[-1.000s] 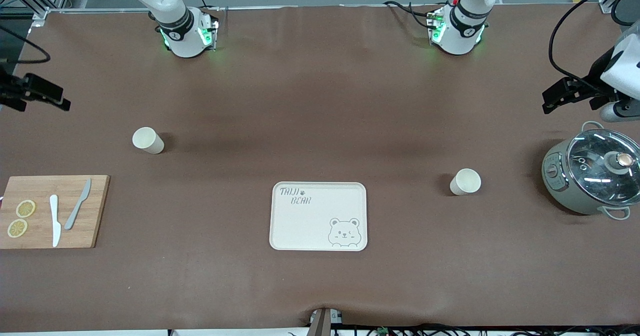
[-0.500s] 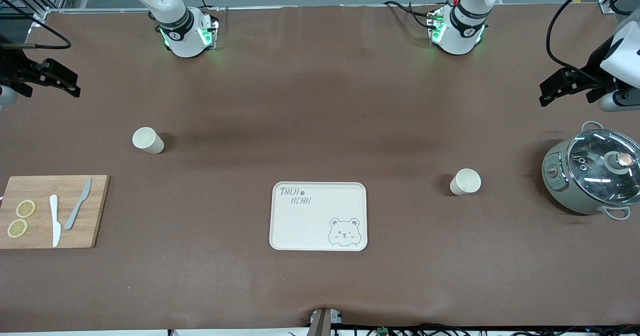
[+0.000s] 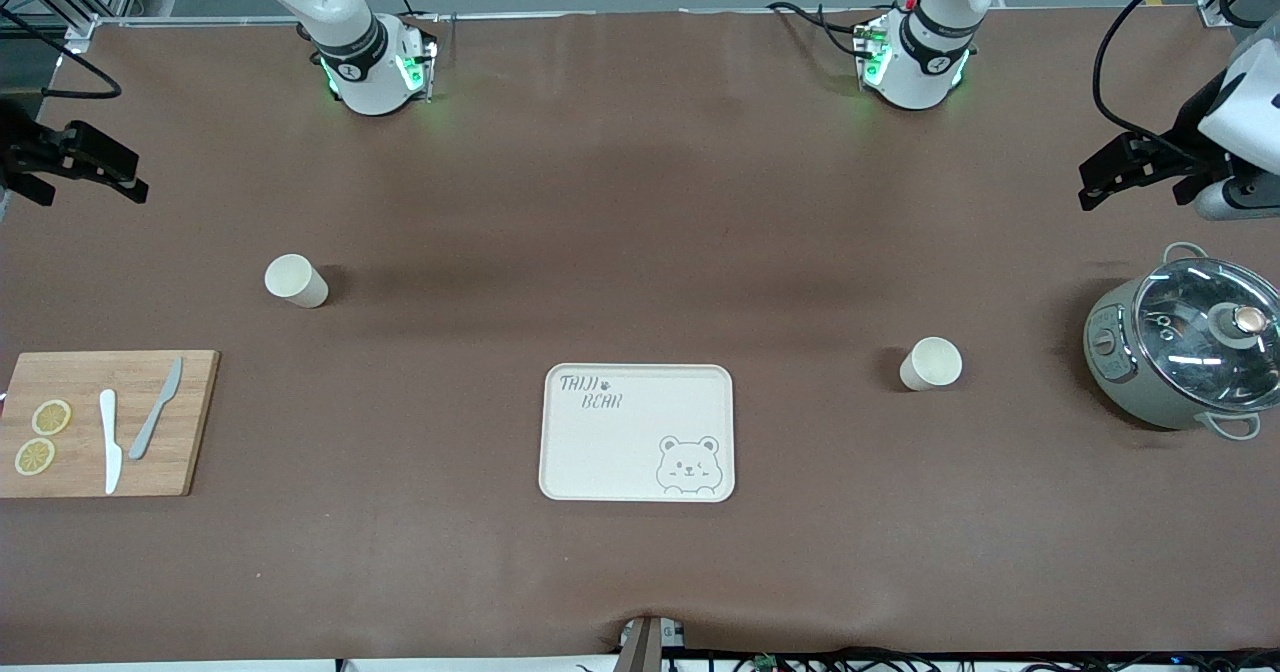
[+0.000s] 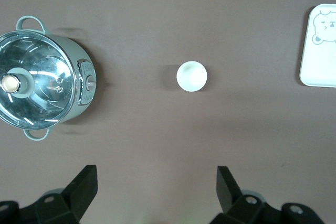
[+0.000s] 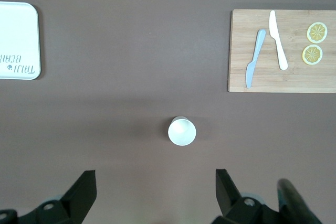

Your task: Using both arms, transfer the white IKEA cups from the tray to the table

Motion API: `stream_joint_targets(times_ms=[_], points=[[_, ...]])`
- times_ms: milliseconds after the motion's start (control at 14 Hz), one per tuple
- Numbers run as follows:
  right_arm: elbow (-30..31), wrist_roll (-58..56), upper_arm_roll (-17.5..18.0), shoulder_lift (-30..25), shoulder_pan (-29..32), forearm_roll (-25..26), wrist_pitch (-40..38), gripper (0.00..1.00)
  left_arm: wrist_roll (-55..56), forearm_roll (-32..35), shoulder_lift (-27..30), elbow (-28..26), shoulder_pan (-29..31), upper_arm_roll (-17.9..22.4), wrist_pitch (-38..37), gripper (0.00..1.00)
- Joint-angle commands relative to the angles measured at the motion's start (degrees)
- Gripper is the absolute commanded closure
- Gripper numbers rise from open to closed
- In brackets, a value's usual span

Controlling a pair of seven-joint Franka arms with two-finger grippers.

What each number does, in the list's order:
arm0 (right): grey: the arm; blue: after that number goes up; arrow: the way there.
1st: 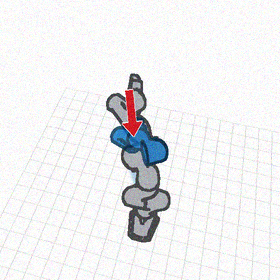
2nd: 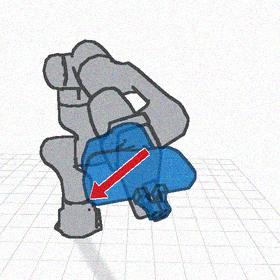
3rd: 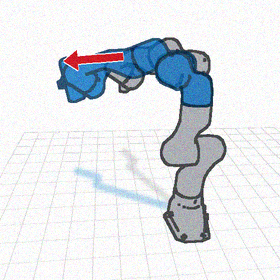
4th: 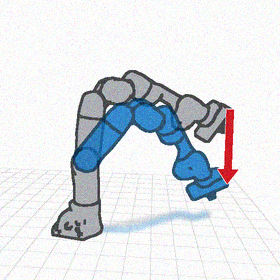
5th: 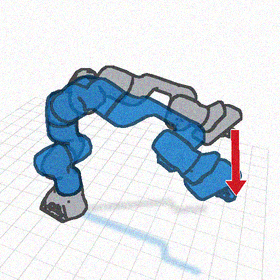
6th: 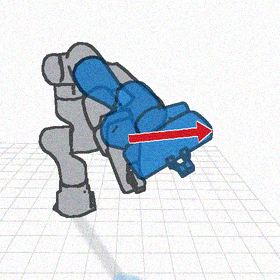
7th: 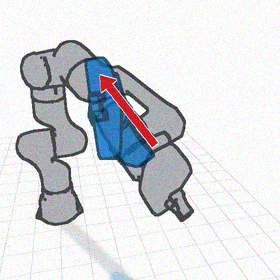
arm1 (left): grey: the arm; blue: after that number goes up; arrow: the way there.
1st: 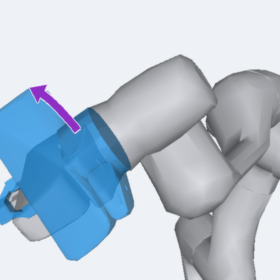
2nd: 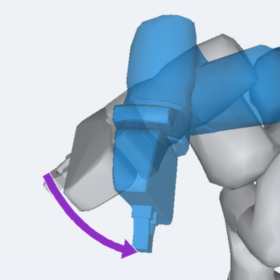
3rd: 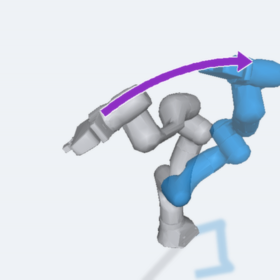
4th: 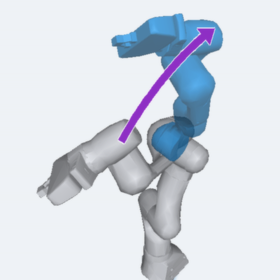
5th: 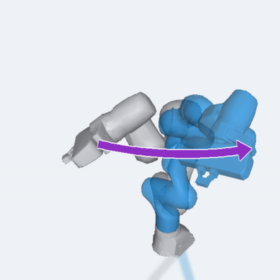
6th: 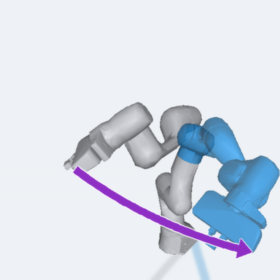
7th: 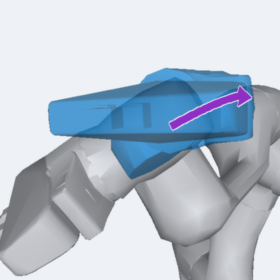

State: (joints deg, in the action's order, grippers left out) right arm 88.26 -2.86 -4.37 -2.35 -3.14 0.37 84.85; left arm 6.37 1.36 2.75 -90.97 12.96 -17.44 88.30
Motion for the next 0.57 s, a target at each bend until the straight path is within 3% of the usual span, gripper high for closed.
stream_joint_targets(times_ms=[0,500], points=[[1.30,-1.09,0.50,-1.17,1.03,-0.46,0.05,0.00,-1.10,-0.22,0.50,0.87,0.40,-0.22,-0.23,0.00],[1.30,-1.01,0.15,-0.99,1.29,-0.63,-0.04,0.00,-1.10,-0.83,-0.21,1.14,0.05,-0.22,0.20,0.00]])
